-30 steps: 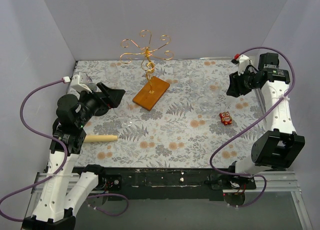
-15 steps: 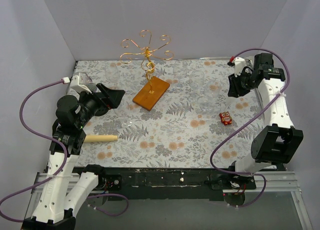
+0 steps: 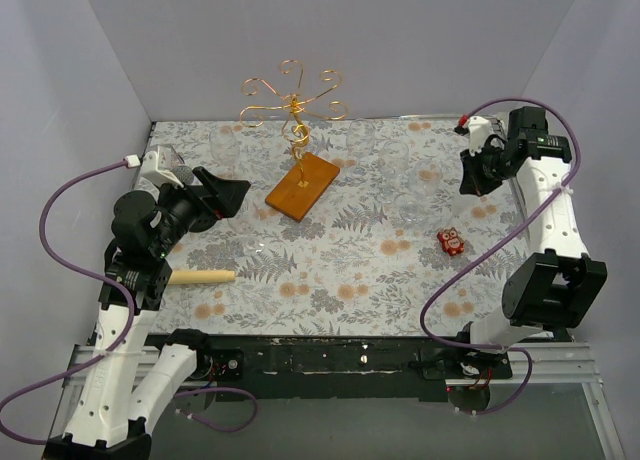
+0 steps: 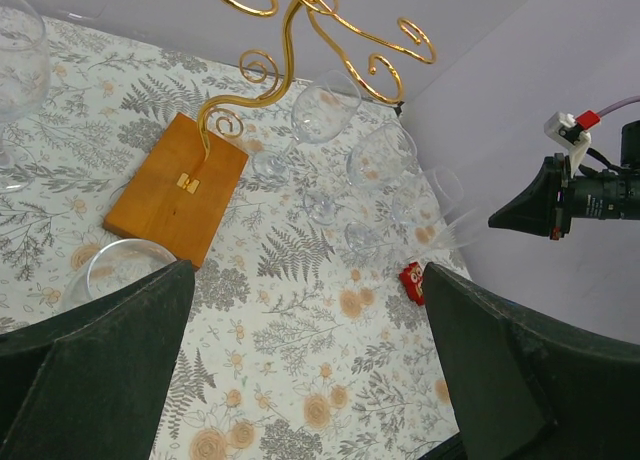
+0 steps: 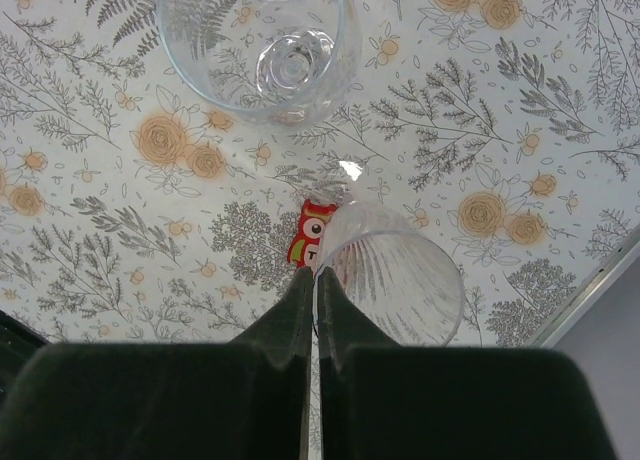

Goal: Place the wine glass upside down on the wine glass rack
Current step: Pick up the wine glass at the center of the board.

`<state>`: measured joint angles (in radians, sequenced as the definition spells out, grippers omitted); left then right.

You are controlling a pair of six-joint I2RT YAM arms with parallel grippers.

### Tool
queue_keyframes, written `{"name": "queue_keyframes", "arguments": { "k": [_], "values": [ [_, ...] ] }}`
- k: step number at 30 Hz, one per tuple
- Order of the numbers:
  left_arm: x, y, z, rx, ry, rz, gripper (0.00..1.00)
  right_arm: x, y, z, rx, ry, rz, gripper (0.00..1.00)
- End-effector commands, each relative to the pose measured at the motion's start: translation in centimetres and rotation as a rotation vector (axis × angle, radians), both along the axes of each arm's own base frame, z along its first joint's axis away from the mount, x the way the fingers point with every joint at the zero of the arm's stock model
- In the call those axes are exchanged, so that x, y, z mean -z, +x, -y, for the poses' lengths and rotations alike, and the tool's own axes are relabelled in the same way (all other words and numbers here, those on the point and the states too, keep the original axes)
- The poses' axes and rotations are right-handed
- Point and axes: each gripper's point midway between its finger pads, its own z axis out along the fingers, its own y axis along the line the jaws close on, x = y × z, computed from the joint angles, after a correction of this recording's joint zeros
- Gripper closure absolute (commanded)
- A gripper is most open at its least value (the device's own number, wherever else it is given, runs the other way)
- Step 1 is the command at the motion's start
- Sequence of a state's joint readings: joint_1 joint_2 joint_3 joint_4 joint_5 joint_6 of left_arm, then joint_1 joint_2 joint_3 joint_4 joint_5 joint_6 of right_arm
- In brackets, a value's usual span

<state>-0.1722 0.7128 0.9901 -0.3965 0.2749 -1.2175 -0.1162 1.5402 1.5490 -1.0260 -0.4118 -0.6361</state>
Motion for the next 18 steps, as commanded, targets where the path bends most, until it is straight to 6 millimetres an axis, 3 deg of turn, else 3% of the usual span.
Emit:
{"name": "queue_keyframes", "arguments": {
  "k": [1,8,18],
  "values": [
    [-0.6,-1.0,0.3,0.024,-0.019,0.012,0.02,-3.4,-1.3,0.0,-0.011,-0.031,0.08,0.99],
    [-0.8,-1.1,0.5,0.035,-0.027,0.01,0.02,-6.4,-3.6,-0.1,-0.024,-0.056,0.177,0.99],
    [-0.6,-0.8,1.7,0.093,-0.066,-0.021,0.02,-7.6,-9.9,-3.4,-0.137,0.08,0.241,0.99]
  ]
}}
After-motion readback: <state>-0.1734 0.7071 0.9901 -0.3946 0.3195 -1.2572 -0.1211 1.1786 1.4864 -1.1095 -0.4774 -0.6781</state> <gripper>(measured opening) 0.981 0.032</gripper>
